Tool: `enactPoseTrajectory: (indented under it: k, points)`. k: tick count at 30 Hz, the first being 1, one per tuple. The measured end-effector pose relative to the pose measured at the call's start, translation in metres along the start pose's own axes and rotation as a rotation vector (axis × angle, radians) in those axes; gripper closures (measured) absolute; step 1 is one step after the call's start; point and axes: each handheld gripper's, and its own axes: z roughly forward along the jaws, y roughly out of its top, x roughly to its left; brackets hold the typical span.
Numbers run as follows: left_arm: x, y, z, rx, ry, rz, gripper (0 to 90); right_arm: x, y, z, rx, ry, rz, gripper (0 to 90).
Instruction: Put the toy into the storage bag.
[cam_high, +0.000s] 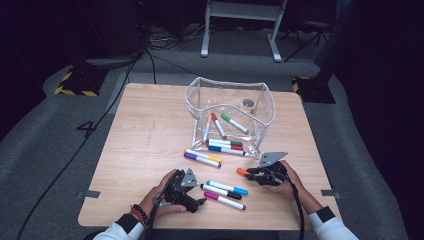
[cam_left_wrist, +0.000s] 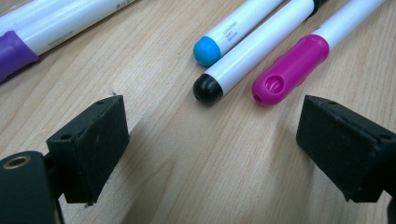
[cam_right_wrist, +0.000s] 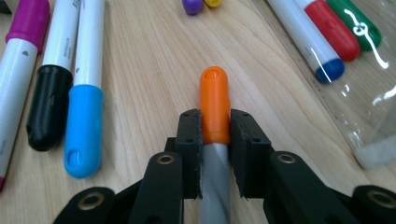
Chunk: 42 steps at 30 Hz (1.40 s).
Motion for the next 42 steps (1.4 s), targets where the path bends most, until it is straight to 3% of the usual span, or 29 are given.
enactPoseTrajectory:
  k: [4, 10, 13, 20, 31, 39, 42]
  points:
    - [0.000, 0.000, 0.000, 0.002, -0.001, 0.001, 9.6, -0.003, -0.008, -0.008, 0.004, -0.023, 0.007, 75.2]
    - [0.000, 0.000, 0.000, 0.002, -0.001, 0.001, 9.5, -0.008, -0.012, -0.024, -0.048, -0.041, 0.036, 75.2]
    - [0.000, 0.000, 0.000, 0.001, -0.001, 0.001, 9.4, -0.010, -0.009, -0.043, -0.120, -0.062, 0.050, 75.3]
    - [0.000, 0.000, 0.000, 0.001, 0.000, 0.001, 9.4, -0.013, 0.002, -0.071, -0.213, -0.094, 0.043, 75.3]
    - [0.001, 0.000, 0.000, 0.000, 0.007, -0.006, 8.9, -0.012, 0.012, -0.101, -0.284, -0.127, 0.034, 75.3]
    - [0.001, 0.000, 0.000, 0.000, 0.007, -0.006, 8.7, -0.013, 0.026, -0.142, -0.355, -0.184, 0.019, 75.3]
    - [0.001, 0.000, 0.000, 0.001, 0.007, -0.007, 8.7, -0.015, 0.030, -0.146, -0.350, -0.197, 0.010, 75.3]
